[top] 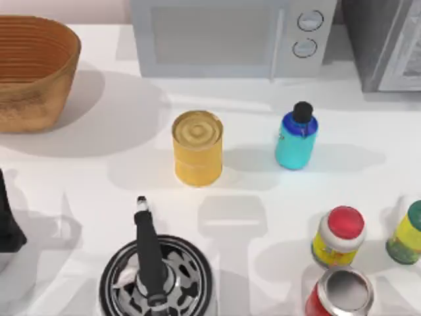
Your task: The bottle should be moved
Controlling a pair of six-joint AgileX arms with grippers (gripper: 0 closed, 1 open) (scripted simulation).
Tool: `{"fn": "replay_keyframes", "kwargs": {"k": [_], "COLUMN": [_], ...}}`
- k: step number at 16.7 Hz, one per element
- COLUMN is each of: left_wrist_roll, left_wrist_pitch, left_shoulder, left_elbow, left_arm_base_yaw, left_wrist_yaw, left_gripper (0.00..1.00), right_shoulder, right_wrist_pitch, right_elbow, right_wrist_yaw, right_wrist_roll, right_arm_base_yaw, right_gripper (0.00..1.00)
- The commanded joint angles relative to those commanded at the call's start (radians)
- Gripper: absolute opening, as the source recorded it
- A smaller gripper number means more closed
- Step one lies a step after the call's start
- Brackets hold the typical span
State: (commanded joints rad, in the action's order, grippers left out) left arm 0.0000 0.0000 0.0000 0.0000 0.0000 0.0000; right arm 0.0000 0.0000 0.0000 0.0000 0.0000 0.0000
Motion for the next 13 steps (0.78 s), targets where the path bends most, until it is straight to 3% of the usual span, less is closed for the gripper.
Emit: {"fn": "replay_keyframes", "kwargs": {"k": [6, 13], "left_wrist_roll": [-0.001, 0.009], "left_wrist_pitch": [0.038, 0.191], "left_shoulder": [0.104, 0.659], "left_elbow": [0.067, 0.352], "left_arm_base_yaw": [-0.058, -0.298], "left_wrist_yaw": [0.01, 0.027], "left_gripper": [1.0, 1.0], "right_shoulder": [0.0, 0.0], "right_wrist_pitch": [0.0, 0.0], "right_elbow": [0.0, 0.0], "right_wrist_yaw": [0.0, 0.0], "right_wrist_roll": [0.0, 0.0], "right_arm_base_yaw": [0.0, 0.0], "right_gripper": [1.0, 1.0]}}
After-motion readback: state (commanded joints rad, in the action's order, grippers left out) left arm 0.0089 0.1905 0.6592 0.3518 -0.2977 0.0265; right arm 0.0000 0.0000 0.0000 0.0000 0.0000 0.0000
